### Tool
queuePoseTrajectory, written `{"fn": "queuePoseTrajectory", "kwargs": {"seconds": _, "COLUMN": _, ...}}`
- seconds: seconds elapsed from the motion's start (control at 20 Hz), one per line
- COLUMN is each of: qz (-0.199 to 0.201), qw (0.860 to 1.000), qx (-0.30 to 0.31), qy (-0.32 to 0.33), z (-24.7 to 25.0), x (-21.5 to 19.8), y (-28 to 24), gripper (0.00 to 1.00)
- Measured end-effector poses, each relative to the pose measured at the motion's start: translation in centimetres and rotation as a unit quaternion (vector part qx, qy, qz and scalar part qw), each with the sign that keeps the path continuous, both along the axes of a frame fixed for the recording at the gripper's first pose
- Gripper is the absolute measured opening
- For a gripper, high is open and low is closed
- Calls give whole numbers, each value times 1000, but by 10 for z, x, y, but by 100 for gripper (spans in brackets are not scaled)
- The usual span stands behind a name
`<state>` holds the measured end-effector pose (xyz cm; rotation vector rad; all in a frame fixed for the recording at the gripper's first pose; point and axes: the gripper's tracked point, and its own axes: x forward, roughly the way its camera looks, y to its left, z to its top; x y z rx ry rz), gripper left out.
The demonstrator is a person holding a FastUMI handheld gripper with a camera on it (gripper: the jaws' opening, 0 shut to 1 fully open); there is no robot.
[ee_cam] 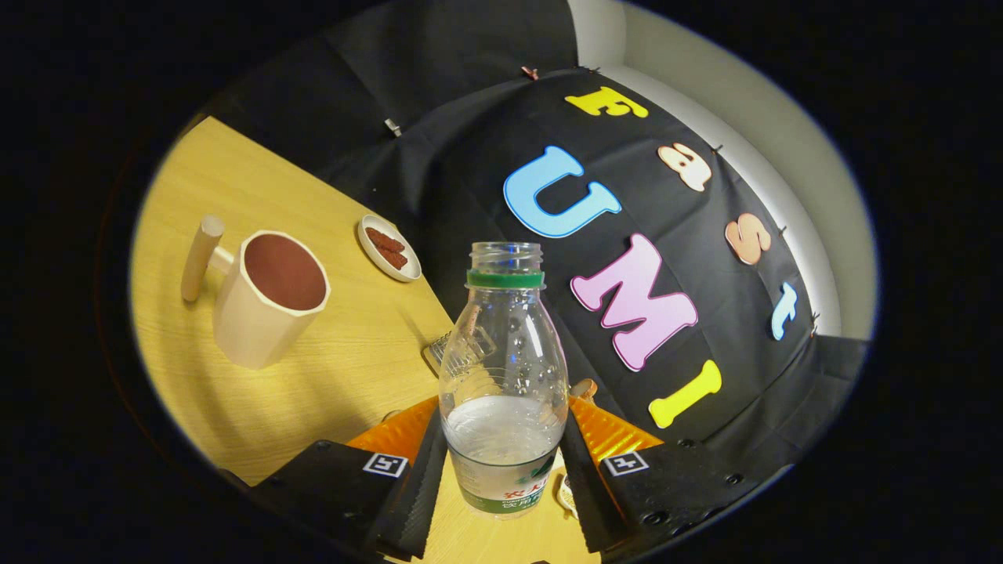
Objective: Take the bottle from table, then pour the juice into the cup, finally place the bottle on the coaster
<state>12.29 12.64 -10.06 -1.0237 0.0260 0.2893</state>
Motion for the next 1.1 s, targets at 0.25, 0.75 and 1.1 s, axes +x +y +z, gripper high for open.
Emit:
{"fn": "queuePoseTrajectory", "kwargs": {"seconds": 0.25, "qz": 24, "qw": 997, "qx": -73, "qy": -23, "z": -8, "x": 7, "y": 15, "gripper": 75}}
{"fn": "queuePoseTrajectory", "kwargs": {"seconds": 0.75, "qz": 60, "qw": 983, "qx": -171, "qy": -29, "z": -38, "x": 11, "y": 32, "gripper": 75}}
{"fn": "queuePoseTrajectory", "kwargs": {"seconds": 1.1, "qz": 74, "qw": 973, "qx": -216, "qy": -39, "z": -50, "x": 13, "y": 39, "gripper": 75}}
